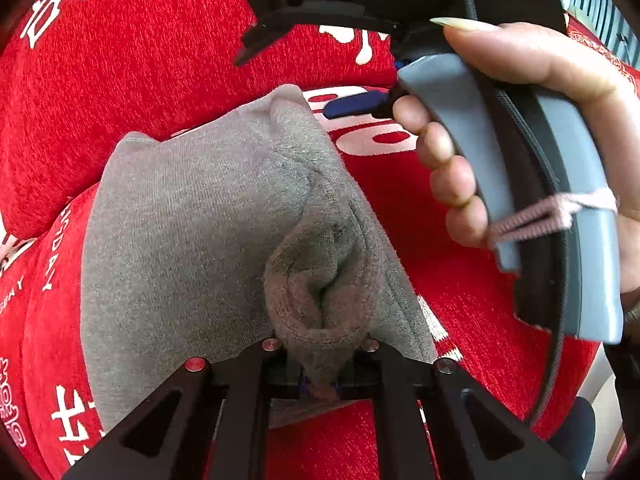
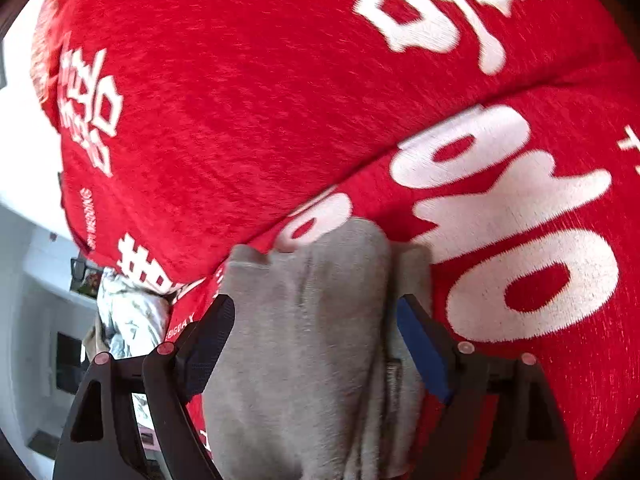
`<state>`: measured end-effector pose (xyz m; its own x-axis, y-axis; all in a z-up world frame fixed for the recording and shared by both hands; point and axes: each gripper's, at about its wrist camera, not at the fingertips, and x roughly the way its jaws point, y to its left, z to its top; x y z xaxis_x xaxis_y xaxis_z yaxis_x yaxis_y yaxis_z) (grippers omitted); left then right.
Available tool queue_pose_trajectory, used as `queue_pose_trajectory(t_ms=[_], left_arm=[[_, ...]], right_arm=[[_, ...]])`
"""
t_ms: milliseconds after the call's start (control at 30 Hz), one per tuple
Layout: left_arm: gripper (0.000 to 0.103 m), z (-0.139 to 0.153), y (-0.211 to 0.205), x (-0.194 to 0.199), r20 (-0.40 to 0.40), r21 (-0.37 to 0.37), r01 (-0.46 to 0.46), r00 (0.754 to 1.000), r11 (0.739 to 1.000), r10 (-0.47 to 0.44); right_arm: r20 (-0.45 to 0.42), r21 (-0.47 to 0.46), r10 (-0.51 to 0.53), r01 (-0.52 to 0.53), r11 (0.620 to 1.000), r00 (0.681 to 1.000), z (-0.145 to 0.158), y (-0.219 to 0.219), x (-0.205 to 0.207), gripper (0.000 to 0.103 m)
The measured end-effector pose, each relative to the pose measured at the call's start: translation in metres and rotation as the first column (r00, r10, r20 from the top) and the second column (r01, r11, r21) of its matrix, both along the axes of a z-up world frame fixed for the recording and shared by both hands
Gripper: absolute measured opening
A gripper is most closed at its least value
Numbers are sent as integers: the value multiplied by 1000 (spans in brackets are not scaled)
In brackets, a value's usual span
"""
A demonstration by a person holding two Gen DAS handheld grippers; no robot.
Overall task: Fold small clothes
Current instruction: 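Open both tools to release the folded grey sweater, then reposition both open tools over the folded sweater's edge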
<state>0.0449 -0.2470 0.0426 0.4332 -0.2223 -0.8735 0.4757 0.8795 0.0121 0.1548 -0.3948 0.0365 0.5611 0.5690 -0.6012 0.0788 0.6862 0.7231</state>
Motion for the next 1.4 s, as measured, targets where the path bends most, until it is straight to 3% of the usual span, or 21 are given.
queue_pose_trajectory(t_ms=[33, 100, 133, 200, 333, 500, 600, 633, 667, 733, 800, 900, 1033, 1100, 1167, 1233, 1267, 1300, 1400], left_arm=[[9, 0, -1, 0, 2, 3, 1, 1000, 1000, -1], [9, 1, -1, -1, 2, 1, -1, 1000, 1000, 1], [9, 2, 0, -1, -3, -5, -5, 1000, 1000, 5], [9, 4, 3, 0, -18, -22, -9, 1000, 1000, 8], [9, 15, 5, 1, -31, -72, -5, 1000, 997, 3], [9, -1, -3, 8, -77, -64, -2, 997, 998, -3], [10, 1, 8, 13, -114, -130, -32, 993, 991, 17], [23, 2, 11, 15, -126, -142, -39, 992, 989, 21], [52, 2, 14, 15, -143, -164, -40, 990, 986, 17], [84, 8, 22, 15, -160, -212, -61, 987, 975, 27], [86, 17, 32, 11, -128, -230, -96, 989, 968, 67], [86, 25, 42, 6, -152, -260, -51, 988, 964, 11], [86, 38, 76, 4, -125, -314, -85, 991, 945, 48], [86, 39, 97, 13, -128, -321, -166, 983, 933, 131], [86, 37, 117, 22, -128, -320, -247, 968, 915, 217], [86, 25, 131, 35, -127, -246, -338, 940, 908, 315], [86, 16, 132, 42, -138, -188, -365, 929, 912, 343], [86, 5, 133, 47, -166, -141, -368, 924, 919, 344], [86, -2, 140, 40, -188, -163, -360, 925, 918, 330]], right_arm=[[10, -34, 22, -22, 999, 1000, 2, 6, 0, 77], [-29, -87, 82, -85, 993, 996, -4, 19, 3, 41], [-61, -116, 97, -104, 988, 993, -8, 24, 5, 17], [-71, -178, 95, -107, 978, 993, -9, 26, 4, 9], [-23, -131, 56, -58, 990, 998, -4, 8, -3, 9], [-83, -187, 41, -56, 981, 996, -26, 9, 2, 9], [-81, -155, 24, -36, 987, 996, -26, 5, 0, 16], [-85, -152, 18, -31, 988, 996, -24, 4, -1, 33], [-98, -164, 9, -25, 986, 995, -21, 3, -3, 60], [-67, -189, -18, 5, 982, 998, -10, 1, -13, 81], [6, -217, -15, 16, 976, 1000, 11, 3, -26, 81], [104, -228, 27, -2, 974, 994, 38, 14, -43, 81], [177, -131, 140, -118, 984, 974, 50, 39, -53, 81], [154, -90, 167, -155, 984, 974, 40, 47, -51, 81], [81, -108, 148, -139, 984, 986, 20, 51, -46, 81], [12, -156, 103, -99, 983, 995, -3, 46, -42, 72], [24, -159, 90, -85, 984, 996, -8, 41, -44, 70], [38, -159, 79, -72, 985, 996, -8, 37, -46, 69], [32, -204, 44, -36, 978, 999, 9, 38, -59, 70]])
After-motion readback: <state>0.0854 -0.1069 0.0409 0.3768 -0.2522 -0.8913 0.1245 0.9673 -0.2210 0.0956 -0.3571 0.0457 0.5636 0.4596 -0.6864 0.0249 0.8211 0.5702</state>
